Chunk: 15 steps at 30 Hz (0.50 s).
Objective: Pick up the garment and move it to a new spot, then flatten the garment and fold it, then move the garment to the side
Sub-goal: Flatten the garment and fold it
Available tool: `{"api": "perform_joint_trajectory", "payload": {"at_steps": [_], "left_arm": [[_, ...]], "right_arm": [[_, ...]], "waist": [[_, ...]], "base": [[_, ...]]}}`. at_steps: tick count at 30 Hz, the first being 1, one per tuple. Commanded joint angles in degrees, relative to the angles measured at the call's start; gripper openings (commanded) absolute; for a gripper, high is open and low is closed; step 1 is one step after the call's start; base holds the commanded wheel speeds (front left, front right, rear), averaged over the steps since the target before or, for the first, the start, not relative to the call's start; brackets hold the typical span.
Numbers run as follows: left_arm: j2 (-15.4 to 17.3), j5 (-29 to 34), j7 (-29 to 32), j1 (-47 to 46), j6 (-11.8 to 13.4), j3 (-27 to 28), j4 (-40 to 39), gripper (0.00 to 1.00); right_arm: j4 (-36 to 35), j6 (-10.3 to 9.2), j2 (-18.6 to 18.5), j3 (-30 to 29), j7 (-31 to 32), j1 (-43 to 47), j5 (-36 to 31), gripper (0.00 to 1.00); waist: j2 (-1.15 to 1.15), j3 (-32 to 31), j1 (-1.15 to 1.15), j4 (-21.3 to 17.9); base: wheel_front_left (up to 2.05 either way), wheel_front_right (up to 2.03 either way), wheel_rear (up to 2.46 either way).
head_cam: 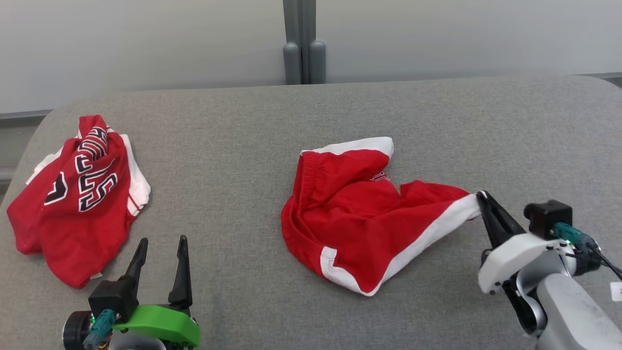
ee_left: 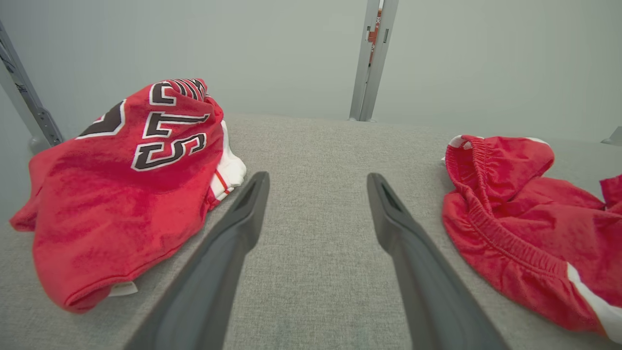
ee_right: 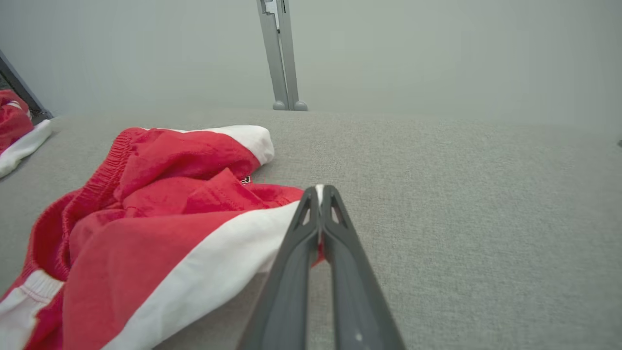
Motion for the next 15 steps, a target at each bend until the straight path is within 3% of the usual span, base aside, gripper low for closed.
{"api": "perform_joint_trajectory", "payload": {"at_steps": [1, 10, 11, 12, 13, 15], "left_arm": [[0.1, 0.4, 0.0, 0.9, -0.1, 0.1, -0.2, 1.0], [0.1, 0.3, 0.0, 0.9, -0.1, -0.2, -0.3, 1.0], [0.1, 0.3, 0.0, 0.8, -0.1, -0.3, -0.2, 1.0], [0.2, 0.2, 0.0, 0.8, -0.1, -0.2, -0.2, 1.0], [0.3, 0.2, 0.0, 0.9, -0.1, -0.2, -0.1, 1.0], [0.4, 0.3, 0.0, 1.0, -0.1, -0.3, -0.2, 1.0]], "right_arm": [[-1.0, -0.06, -0.4, -1.7, -0.3, 2.2, 0.0, 0.0], [-3.2, -0.06, 1.9, -10.8, 0.2, 12.7, -1.8, 0.0], [-3.3, -0.06, 2.3, -11.2, -0.1, 13.2, -2.3, 0.32], [-3.5, -0.06, 2.6, -11.4, -0.4, 13.4, -2.6, 0.77], [-3.8, -0.05, 3.1, -11.7, -0.9, 13.6, -3.0, 1.0], [-4.6, -0.05, 3.8, -12.5, -2.0, 13.3, -4.2, 1.0]], "waist": [[0.0, -0.4, 0.0, -1.1], [0.0, -0.7, 0.0, -1.9], [0.0, -0.7, 0.0, -2.0], [0.0, -0.7, 0.0, -2.1], [0.0, -0.7, 0.0, -2.2], [0.0, -0.7, 0.0, -2.3]], "base": [[0.0, 0.0, 0.0], [0.0, 0.0, 0.0], [0.0, 0.0, 0.0], [0.0, 0.0, 0.0], [0.0, 0.0, 0.0], [0.0, 0.0, 0.0]]}}
